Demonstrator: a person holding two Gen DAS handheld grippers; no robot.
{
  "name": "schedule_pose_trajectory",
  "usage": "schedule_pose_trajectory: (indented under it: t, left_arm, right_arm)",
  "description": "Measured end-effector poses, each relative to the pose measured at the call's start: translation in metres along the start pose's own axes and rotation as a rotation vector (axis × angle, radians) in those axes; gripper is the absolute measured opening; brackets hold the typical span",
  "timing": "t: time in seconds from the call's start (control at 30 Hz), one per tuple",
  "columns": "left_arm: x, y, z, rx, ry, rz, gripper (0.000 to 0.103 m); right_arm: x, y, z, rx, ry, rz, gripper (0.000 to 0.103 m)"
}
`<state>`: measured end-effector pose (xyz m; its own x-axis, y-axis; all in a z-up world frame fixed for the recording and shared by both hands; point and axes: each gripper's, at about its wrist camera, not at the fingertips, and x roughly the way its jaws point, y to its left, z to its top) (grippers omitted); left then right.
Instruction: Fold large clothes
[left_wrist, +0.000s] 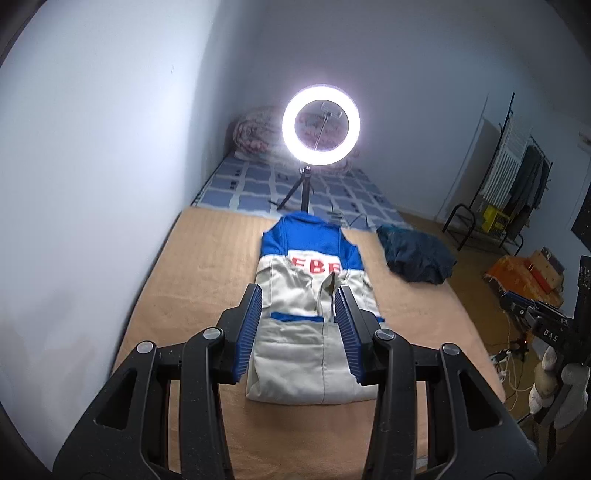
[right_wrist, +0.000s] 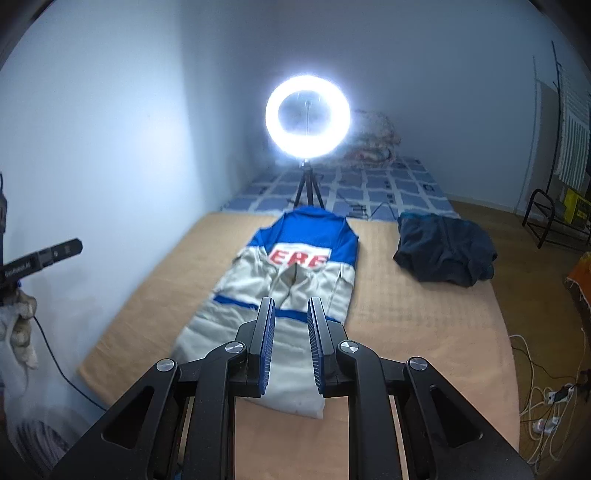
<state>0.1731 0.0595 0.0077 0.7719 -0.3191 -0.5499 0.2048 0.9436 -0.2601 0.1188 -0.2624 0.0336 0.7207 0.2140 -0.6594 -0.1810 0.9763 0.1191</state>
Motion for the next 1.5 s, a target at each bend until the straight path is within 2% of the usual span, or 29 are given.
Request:
schedule_pose_trajectory:
  t: [0.1, 0.27, 0.57, 0.9, 1.17, 1.2, 1.23, 1.27, 1.33, 1.5]
  left_arm:
    - [-0.006, 0.004, 0.014, -0.001, -0.015, -0.01, 0.042]
    - [0.008, 0.01, 0.034, 0.016, -0.007, -0.022, 0.042]
    - [0.086, 0.011, 0.065, 0.024, 0.049, -0.019, 0.042]
    - [0.216, 0.017, 0.103, 0.07, 0.134, 0.0, 0.042]
    - [0.33, 0.032, 0.12, 0.046, 0.195, -0.019, 0.042]
    - [0.346, 0.034, 0.121, 0.039, 0.207, -0.02, 0.046]
    - [0.361, 0.037, 0.122, 0.031, 0.218, -0.017, 0.057]
    - [0.372, 0.039, 0.122, 0.026, 0.222, -0.019, 0.06]
    - [0.4, 0.043, 0.121, 0.021, 0.241, -0.034, 0.061]
    - [0.467, 0.053, 0.111, 0.065, 0.305, -0.001, 0.061]
  right_arm:
    - [-0.01, -0.003, 0.012, 0.0, -0.021, -0.014, 0.016]
    - [-0.008, -0.009, 0.026, 0.012, -0.021, -0.041, 0.016]
    - [0.041, -0.029, 0.039, 0.015, 0.036, -0.069, 0.016]
    - [0.145, -0.082, 0.068, 0.02, 0.108, -0.059, 0.016]
    - [0.242, -0.13, 0.084, 0.047, 0.151, -0.04, 0.016]
    - [0.25, -0.133, 0.085, 0.045, 0.154, -0.035, 0.017]
    - [0.261, -0.137, 0.087, 0.04, 0.157, -0.032, 0.017]
    - [0.269, -0.14, 0.089, 0.035, 0.159, -0.031, 0.02]
    - [0.29, -0.148, 0.091, 0.024, 0.155, -0.036, 0.041]
    - [0.341, -0.162, 0.092, 0.014, 0.166, -0.019, 0.043]
